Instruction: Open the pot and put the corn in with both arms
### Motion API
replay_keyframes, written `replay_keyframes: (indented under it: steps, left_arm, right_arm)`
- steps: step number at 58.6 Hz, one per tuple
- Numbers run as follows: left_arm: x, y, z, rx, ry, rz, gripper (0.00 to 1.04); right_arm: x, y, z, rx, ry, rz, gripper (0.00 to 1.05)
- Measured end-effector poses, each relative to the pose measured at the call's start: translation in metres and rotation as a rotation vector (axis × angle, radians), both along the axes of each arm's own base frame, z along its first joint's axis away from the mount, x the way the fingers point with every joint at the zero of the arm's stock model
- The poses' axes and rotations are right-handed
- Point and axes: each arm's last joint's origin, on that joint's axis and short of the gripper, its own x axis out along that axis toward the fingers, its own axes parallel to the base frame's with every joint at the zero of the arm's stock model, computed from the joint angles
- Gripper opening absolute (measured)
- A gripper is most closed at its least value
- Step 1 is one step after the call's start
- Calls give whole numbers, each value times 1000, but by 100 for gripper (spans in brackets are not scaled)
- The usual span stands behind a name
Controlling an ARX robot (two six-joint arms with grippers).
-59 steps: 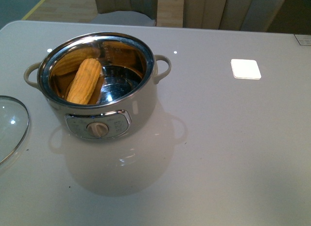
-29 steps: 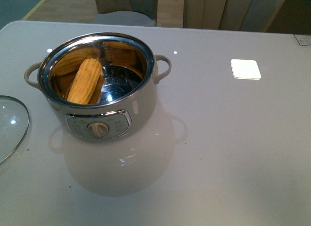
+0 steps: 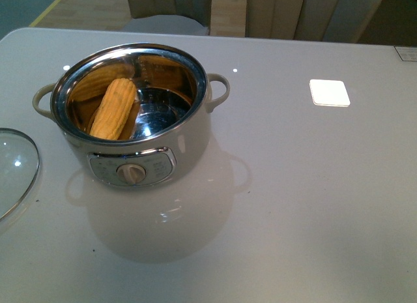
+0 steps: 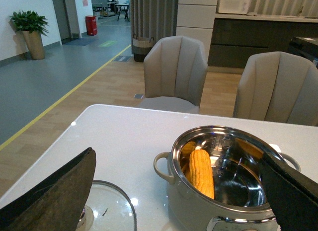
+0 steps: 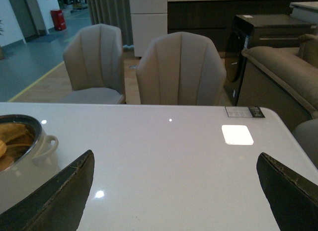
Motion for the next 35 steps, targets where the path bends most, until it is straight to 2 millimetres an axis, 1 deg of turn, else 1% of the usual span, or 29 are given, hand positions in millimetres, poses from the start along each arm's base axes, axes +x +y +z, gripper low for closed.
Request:
replay_keyframes:
  steps: [35]
  left_arm:
    - [0, 0, 0, 0, 0, 0, 98]
  right_arm:
    - [0, 0, 0, 0, 0, 0, 96]
